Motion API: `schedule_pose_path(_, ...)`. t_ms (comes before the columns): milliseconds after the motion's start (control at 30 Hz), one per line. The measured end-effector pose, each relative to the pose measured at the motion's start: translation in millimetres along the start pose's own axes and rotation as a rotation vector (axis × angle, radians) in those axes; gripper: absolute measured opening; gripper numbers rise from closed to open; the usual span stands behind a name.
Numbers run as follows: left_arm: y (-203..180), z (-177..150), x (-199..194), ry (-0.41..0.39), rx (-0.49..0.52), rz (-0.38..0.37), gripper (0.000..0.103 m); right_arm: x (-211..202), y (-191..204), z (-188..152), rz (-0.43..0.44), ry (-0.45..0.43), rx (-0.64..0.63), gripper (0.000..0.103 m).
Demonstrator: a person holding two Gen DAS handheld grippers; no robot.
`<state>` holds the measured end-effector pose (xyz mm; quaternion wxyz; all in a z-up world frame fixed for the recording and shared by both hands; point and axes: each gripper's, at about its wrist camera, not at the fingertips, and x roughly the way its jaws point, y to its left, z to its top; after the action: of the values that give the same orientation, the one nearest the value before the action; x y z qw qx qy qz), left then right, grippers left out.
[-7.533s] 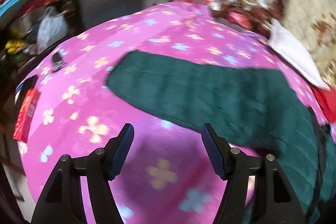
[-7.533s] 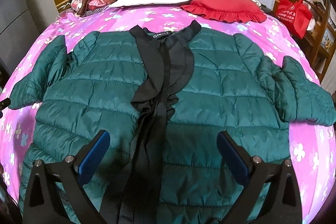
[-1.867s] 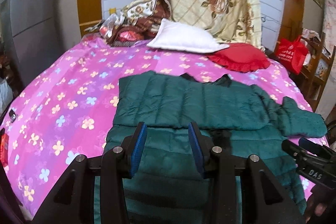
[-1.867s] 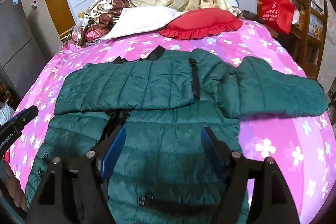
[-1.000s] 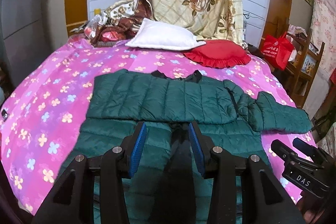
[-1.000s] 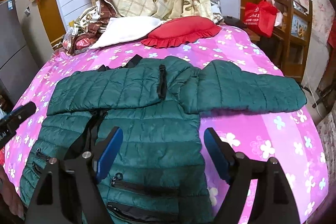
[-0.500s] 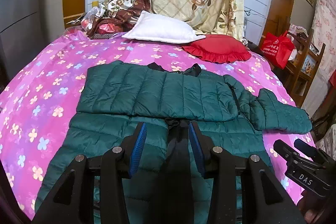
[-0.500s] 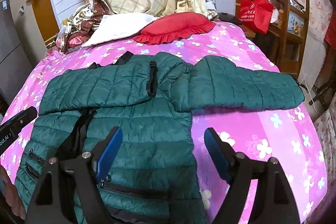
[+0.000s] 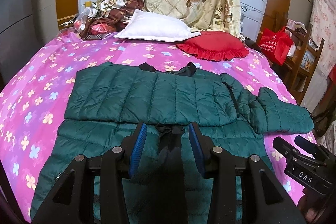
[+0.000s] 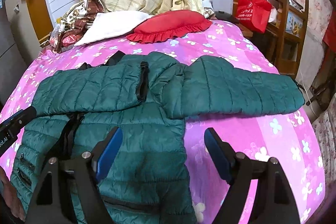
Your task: Fold large clothes
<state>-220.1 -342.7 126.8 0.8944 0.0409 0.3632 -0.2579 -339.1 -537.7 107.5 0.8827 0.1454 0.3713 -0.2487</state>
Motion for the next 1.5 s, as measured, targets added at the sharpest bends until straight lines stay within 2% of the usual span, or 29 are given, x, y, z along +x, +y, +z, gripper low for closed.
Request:
schedule_pose_path(333,-4.1,0.3,19.6,0.033,-0.010,-0.022,0.023,15.2,-14.6,7.1,-0.026,0.013,0.024,0.083)
schedule_pose_path(900,-19.7,8.0,36.2,0.027,0.013,-0.020,0.023,29.9,-73.4,24.3,-0.114,0.003,0.092,0.083)
schedule_pose_path(1133,-17.3,6.6,43.0,0.043,0.021,-0.013,0.023,46.4,-122.5,30.9,-0.181,0.002,0.181,0.083)
schedule_pose_path(1267,-14.5,7.1,47.2,0.042,0.025,-0.004,0.023,56.0,-161.5,31.8,-0.257,-0.007,0.254,0.083)
schedule_pose_path(1400,-8.3,10.2,51.0,0.039,0.022,0.003,0.023,72.4,-212.6,28.7,-0.341,0.023,0.366,0.083)
schedule_pose_path(1500,1.0,12.0,52.5,0.043,0.016,0.015,0.023,78.9,-244.7,26.5,-0.364,0.019,0.449,0.083)
